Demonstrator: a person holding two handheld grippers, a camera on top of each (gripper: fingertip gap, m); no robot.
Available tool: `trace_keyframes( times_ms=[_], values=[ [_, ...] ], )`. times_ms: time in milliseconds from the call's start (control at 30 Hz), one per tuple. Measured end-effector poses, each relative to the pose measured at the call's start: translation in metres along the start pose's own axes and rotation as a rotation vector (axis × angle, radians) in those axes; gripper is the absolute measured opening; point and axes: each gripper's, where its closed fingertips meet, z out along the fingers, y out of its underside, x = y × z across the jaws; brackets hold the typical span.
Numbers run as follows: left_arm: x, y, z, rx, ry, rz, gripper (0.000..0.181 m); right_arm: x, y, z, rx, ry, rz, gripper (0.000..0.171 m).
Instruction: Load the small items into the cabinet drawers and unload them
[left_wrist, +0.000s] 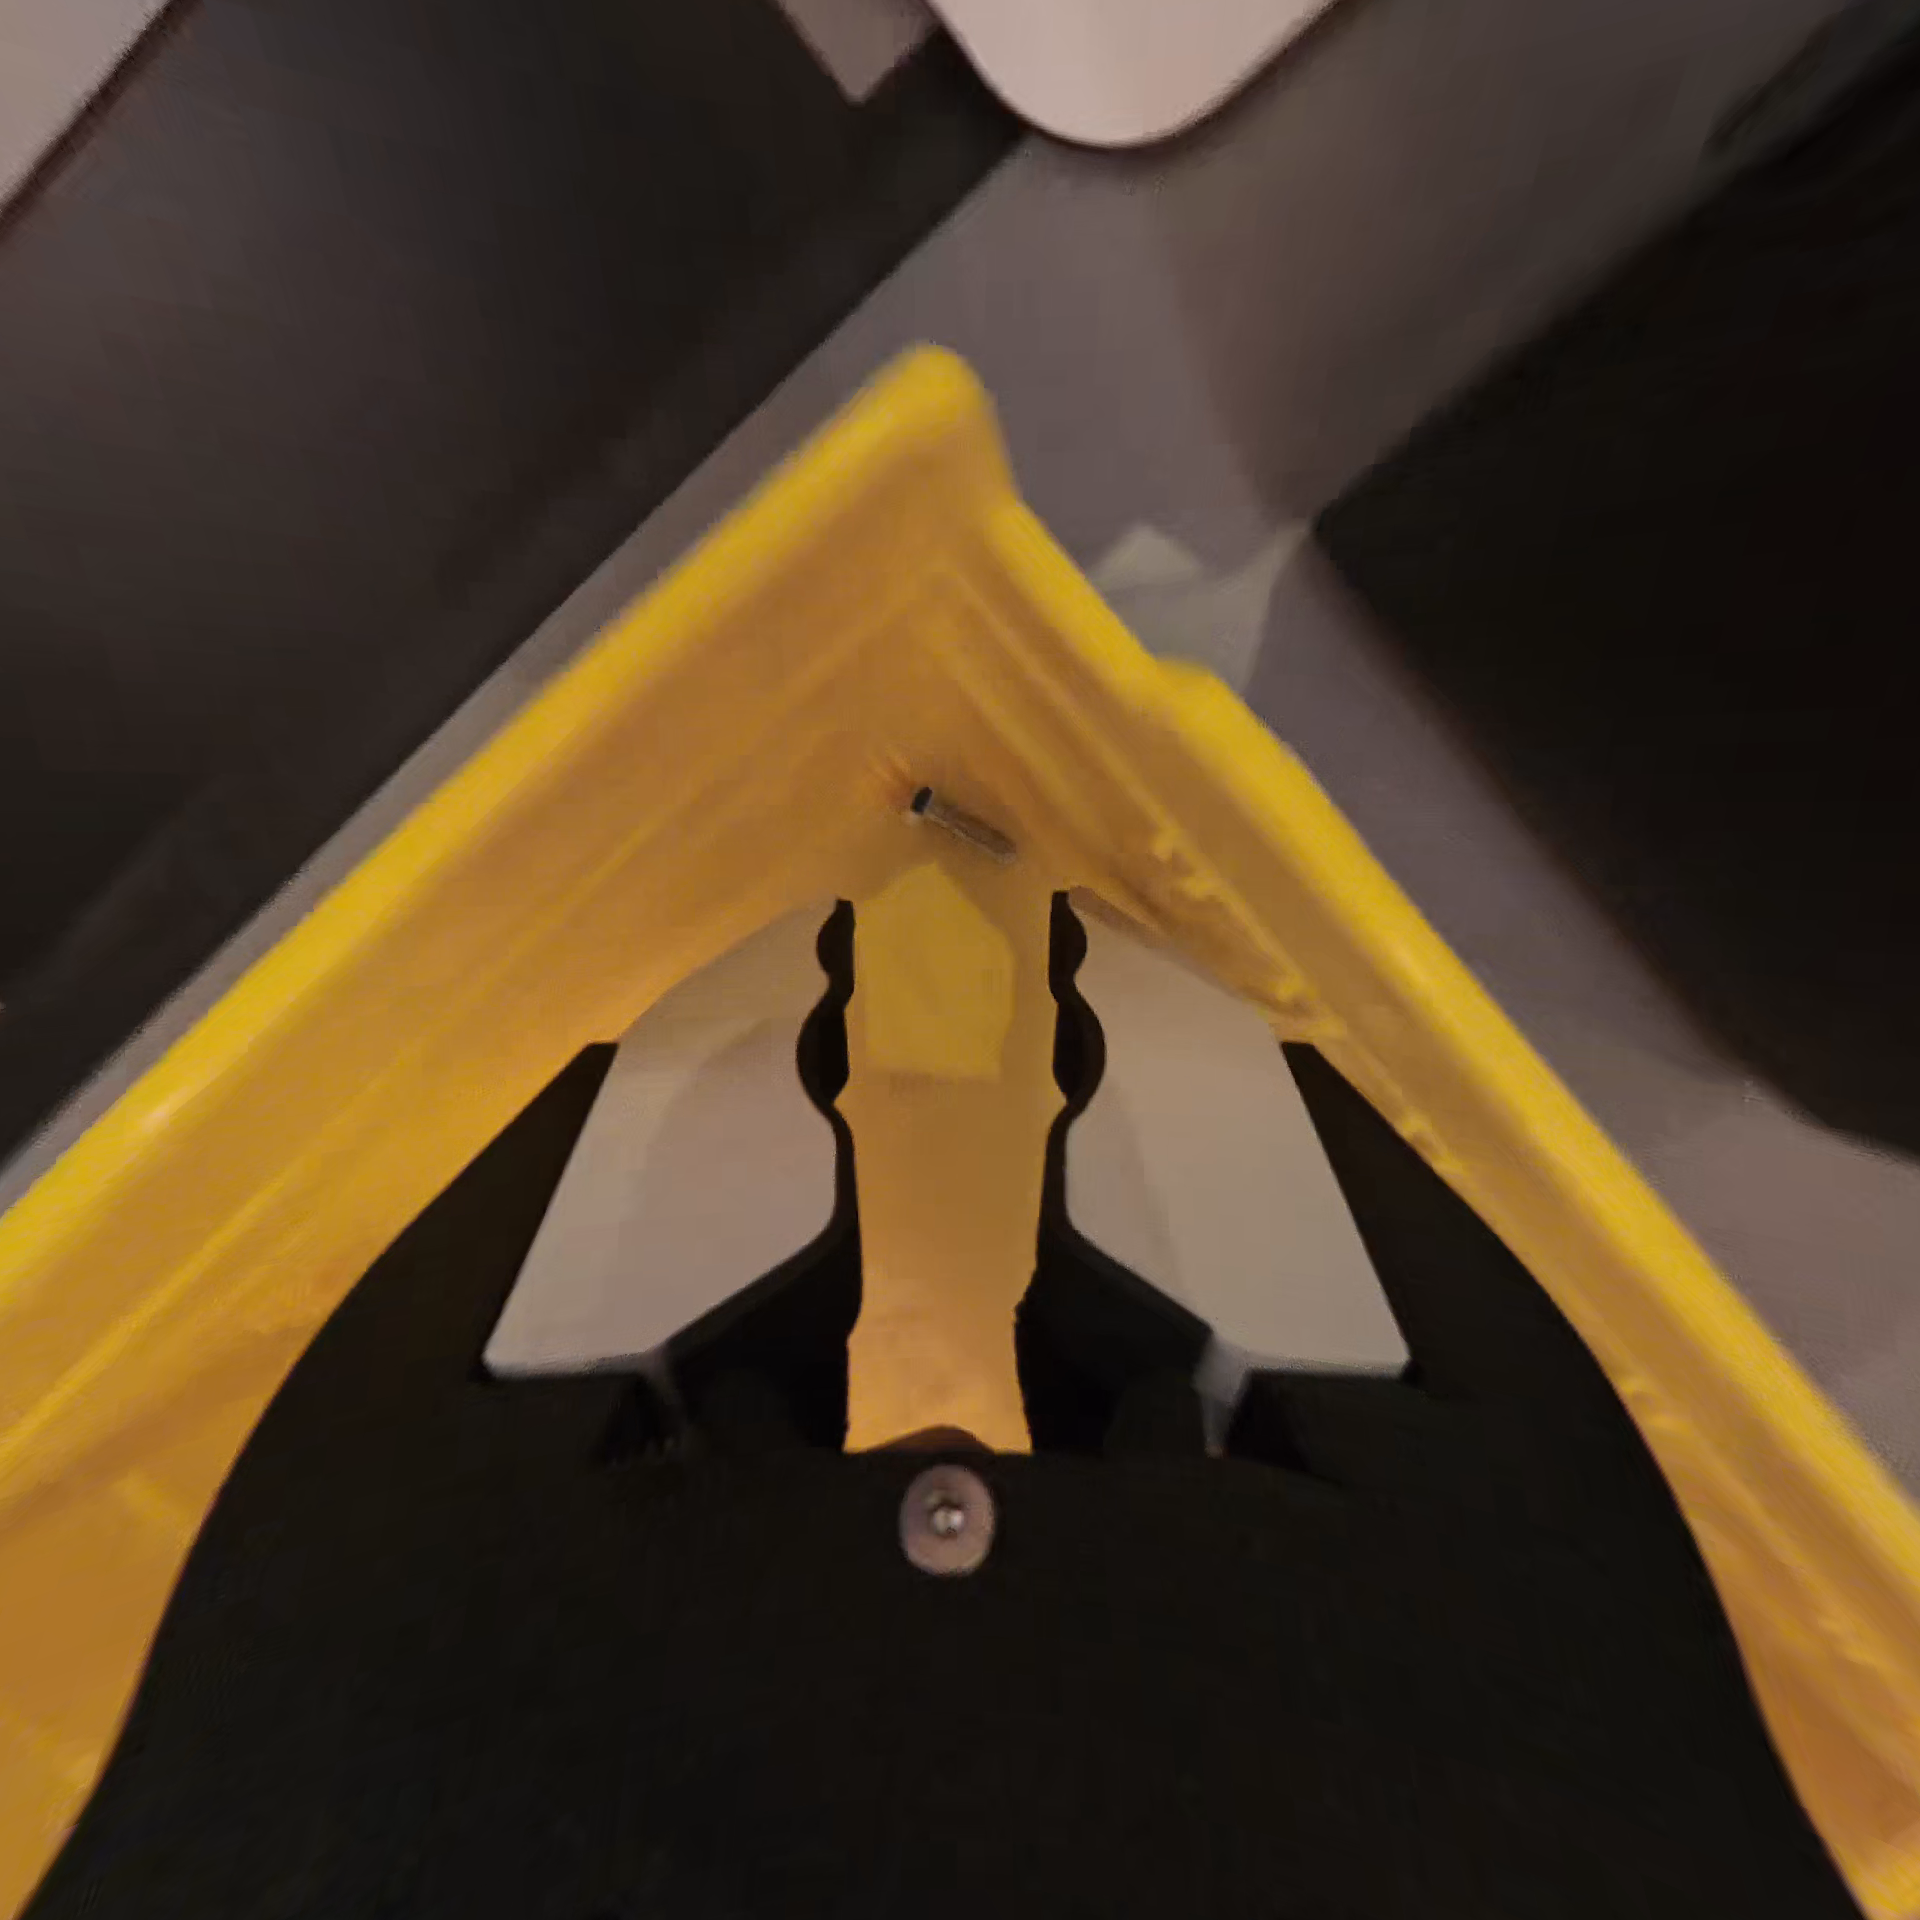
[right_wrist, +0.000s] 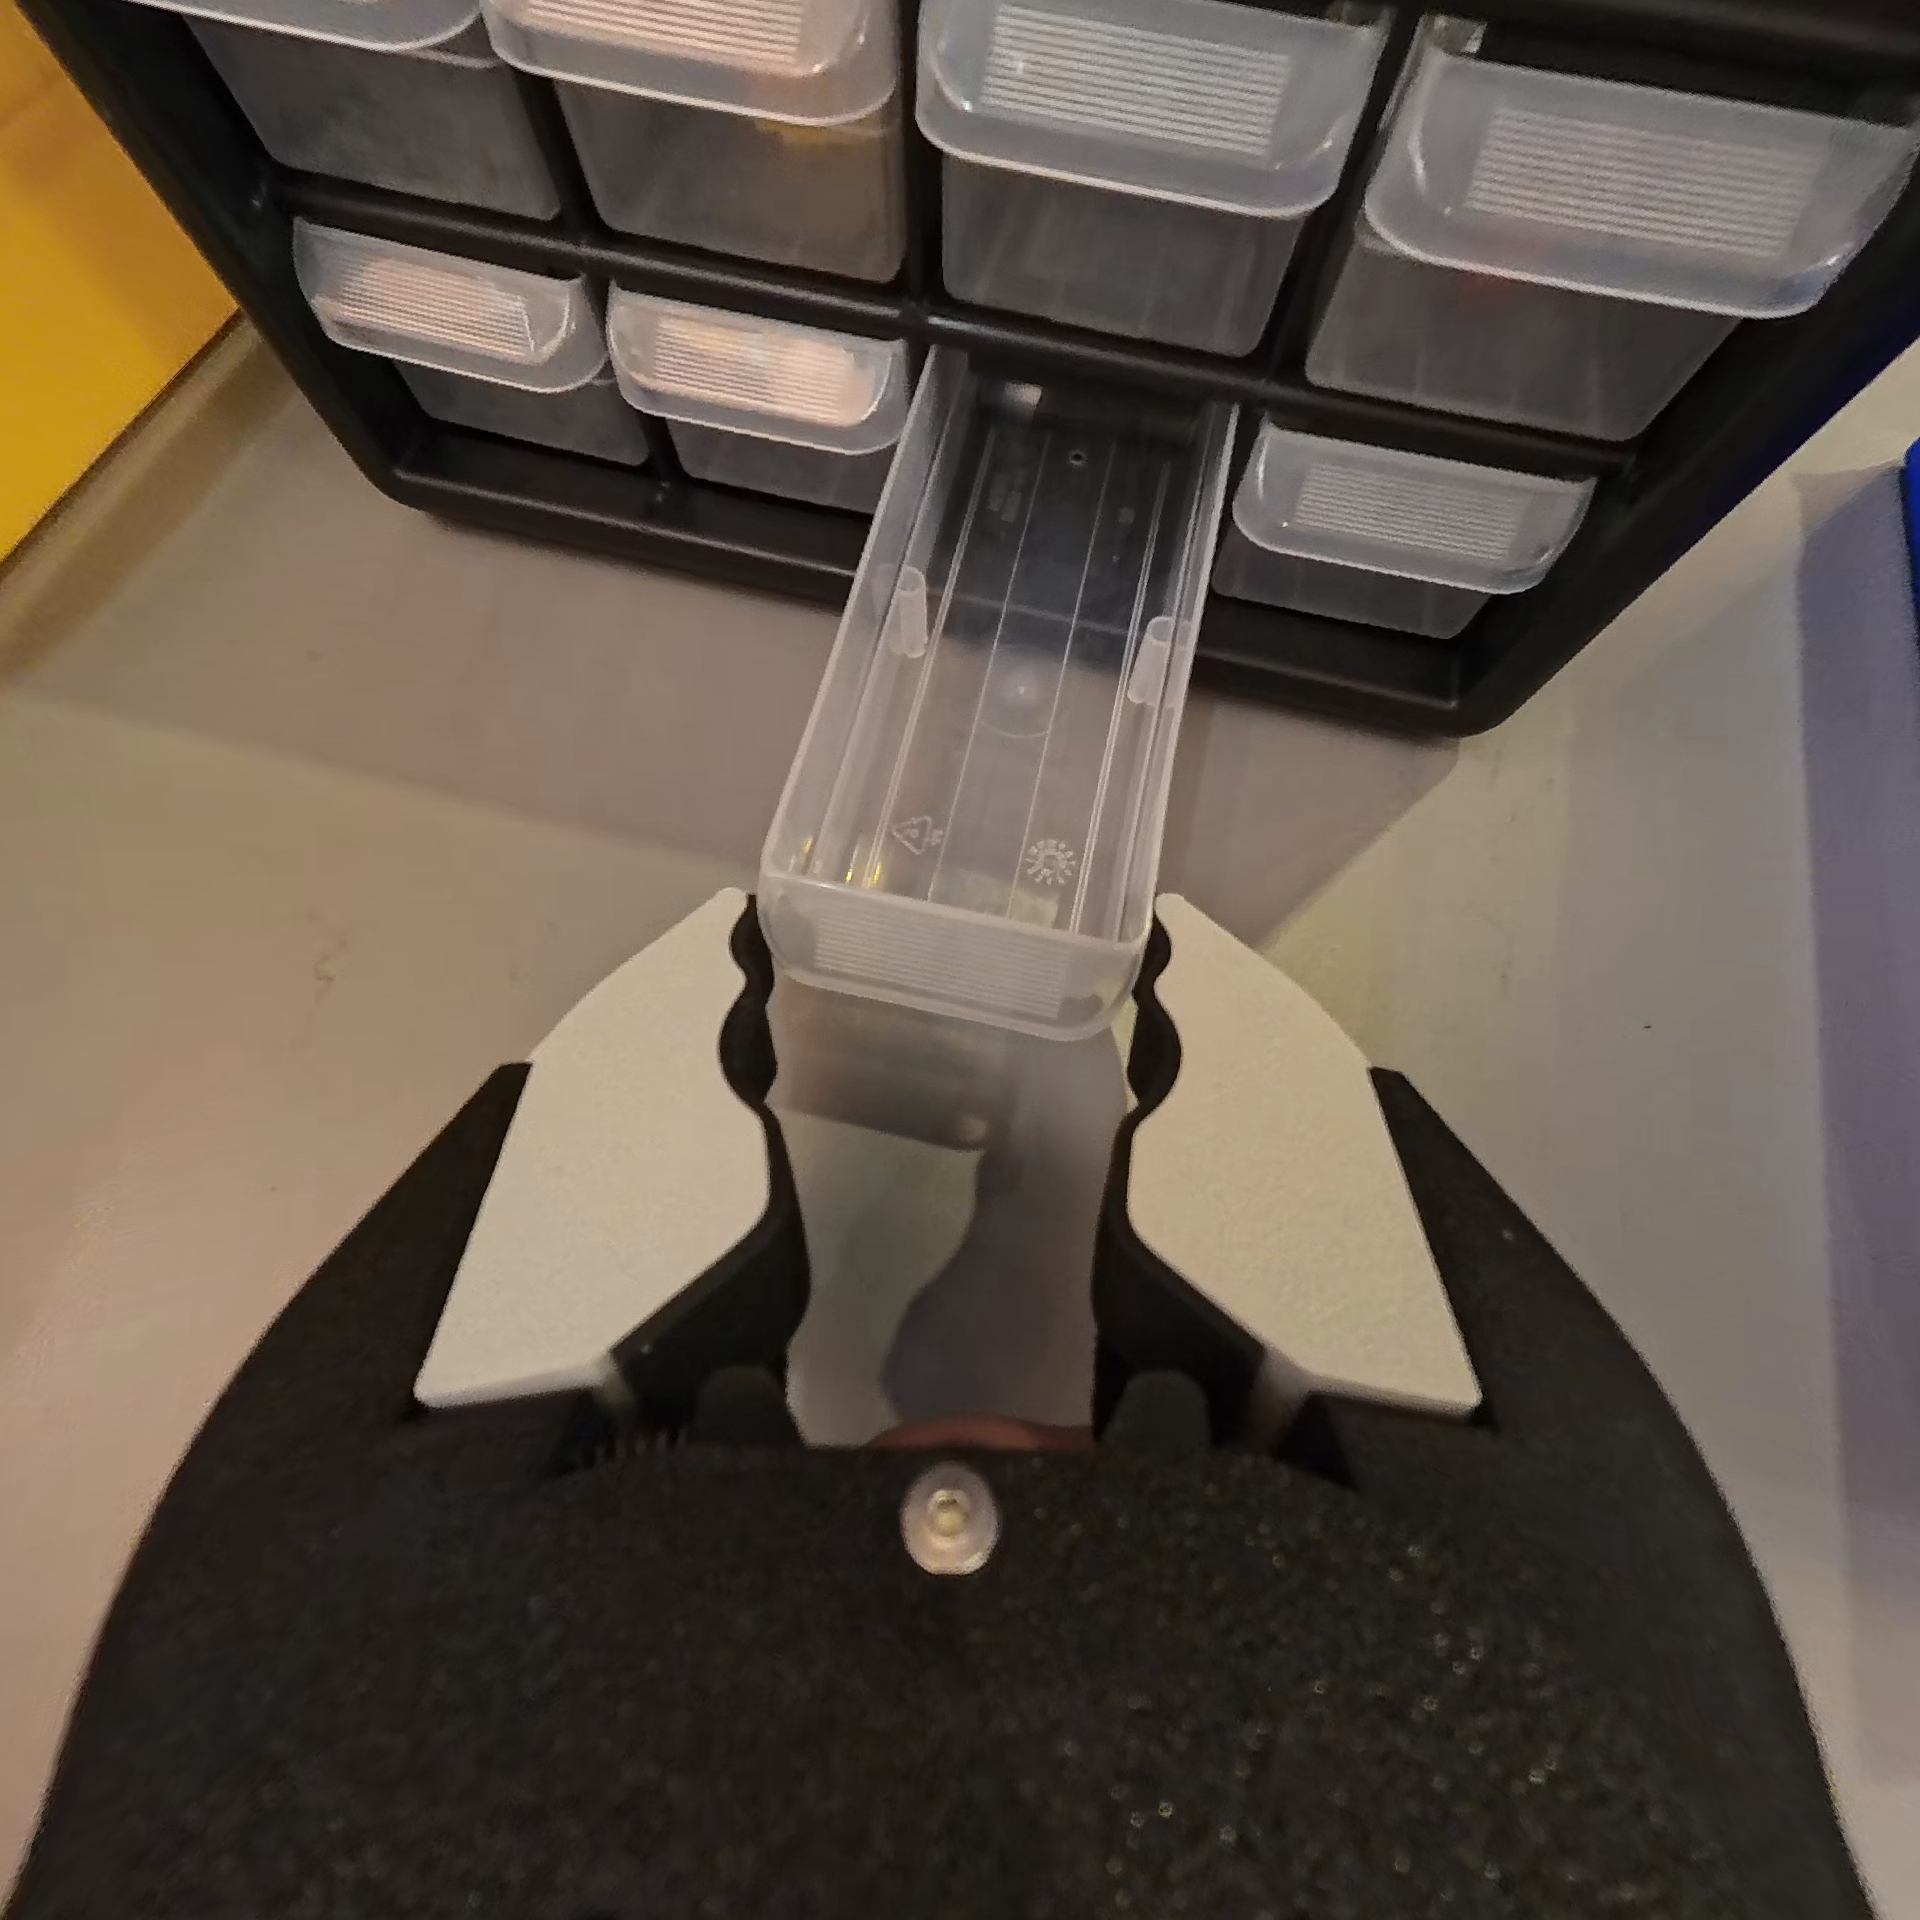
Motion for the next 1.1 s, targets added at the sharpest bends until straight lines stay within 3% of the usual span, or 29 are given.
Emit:
trace_keyframes(
  times_ms=[200,333,633,1100],
  values=[
    [0.003,-0.002,-0.001,0.161,-0.045,0.256,0.043,0.000,0.000,0.000,-0.001,0.004,-0.008,0.066],
    [0.004,0.005,0.016,0.128,-0.036,0.315,0.043,0.000,0.000,0.000,-0.001,0.003,-0.008,0.066],
    [0.002,-0.008,0.026,0.216,-0.036,0.293,0.024,0.000,0.001,0.001,-0.011,0.013,-0.018,0.066],
    [-0.009,0.013,0.007,0.191,-0.122,0.283,0.024,-0.001,0.001,0.002,-0.012,0.009,-0.014,0.067]
  ],
)
